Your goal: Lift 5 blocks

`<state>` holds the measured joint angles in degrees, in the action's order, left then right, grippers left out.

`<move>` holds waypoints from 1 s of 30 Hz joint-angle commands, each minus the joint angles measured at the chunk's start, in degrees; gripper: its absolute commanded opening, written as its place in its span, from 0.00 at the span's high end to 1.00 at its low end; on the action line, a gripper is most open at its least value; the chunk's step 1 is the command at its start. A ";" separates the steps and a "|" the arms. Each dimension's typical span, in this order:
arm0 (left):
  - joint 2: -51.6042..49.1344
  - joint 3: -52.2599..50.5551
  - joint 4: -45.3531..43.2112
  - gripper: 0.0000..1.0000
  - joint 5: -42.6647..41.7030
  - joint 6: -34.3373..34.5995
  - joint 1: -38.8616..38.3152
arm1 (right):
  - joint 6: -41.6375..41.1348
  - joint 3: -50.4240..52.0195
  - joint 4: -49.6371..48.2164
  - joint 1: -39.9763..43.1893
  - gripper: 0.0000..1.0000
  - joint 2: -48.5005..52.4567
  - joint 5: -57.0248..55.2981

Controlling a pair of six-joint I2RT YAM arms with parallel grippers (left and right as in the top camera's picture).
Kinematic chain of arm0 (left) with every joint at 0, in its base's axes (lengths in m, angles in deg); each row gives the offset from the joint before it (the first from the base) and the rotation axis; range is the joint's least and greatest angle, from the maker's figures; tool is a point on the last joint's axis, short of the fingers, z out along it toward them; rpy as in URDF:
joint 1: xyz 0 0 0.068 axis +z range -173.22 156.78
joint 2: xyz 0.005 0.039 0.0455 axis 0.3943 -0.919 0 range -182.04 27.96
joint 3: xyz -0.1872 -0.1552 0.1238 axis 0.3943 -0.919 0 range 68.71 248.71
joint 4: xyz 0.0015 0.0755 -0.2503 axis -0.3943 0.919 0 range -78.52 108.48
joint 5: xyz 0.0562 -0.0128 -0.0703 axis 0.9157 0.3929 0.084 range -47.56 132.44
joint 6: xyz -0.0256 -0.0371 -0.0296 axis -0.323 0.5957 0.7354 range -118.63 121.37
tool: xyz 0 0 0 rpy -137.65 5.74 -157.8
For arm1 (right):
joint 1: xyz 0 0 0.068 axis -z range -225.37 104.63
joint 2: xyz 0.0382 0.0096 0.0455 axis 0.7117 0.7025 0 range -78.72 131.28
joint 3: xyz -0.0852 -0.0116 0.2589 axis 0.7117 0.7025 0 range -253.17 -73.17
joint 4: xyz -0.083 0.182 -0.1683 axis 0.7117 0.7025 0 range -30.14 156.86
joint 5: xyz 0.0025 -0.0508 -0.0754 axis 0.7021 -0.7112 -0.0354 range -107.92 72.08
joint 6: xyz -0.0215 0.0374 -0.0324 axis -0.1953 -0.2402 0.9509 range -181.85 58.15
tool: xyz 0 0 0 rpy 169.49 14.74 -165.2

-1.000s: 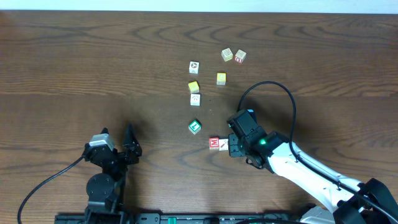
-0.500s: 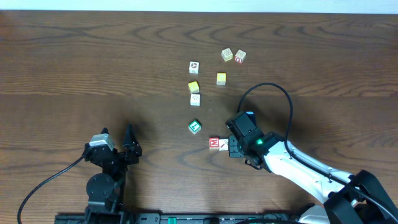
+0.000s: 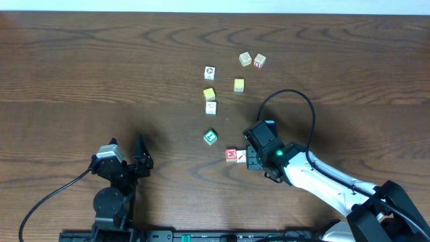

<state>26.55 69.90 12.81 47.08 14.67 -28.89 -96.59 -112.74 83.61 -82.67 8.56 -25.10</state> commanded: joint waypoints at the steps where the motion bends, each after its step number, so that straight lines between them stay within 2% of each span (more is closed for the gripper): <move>1: -0.07 -0.96 2.49 0.28 0.98 -0.11 -0.07 | 0.48 -1.49 0.13 1.53 0.45 0.26 -1.38; 10: -0.07 -0.96 2.49 0.28 0.98 -0.11 -0.07 | 7.30 -8.09 3.10 3.63 0.43 0.26 0.07; 13: -0.07 -0.96 2.49 0.28 0.98 -0.11 -0.07 | 9.44 -12.59 4.52 3.63 0.37 0.26 0.20; 17: -0.07 -0.96 2.47 0.28 0.96 -0.11 -0.07 | 10.78 -16.48 3.87 3.63 0.35 0.26 2.67; 22: -0.07 -0.96 2.49 0.28 0.96 -0.11 -0.07 | 16.44 -19.91 2.67 3.61 0.24 0.66 6.19; 30: -0.07 -0.96 2.49 0.28 0.98 -0.11 -0.07 | 14.40 -26.12 0.79 3.30 0.24 8.63 6.36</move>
<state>26.55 69.90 12.81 47.08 14.69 -28.89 -82.08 -135.32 84.70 -79.30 12.56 -19.44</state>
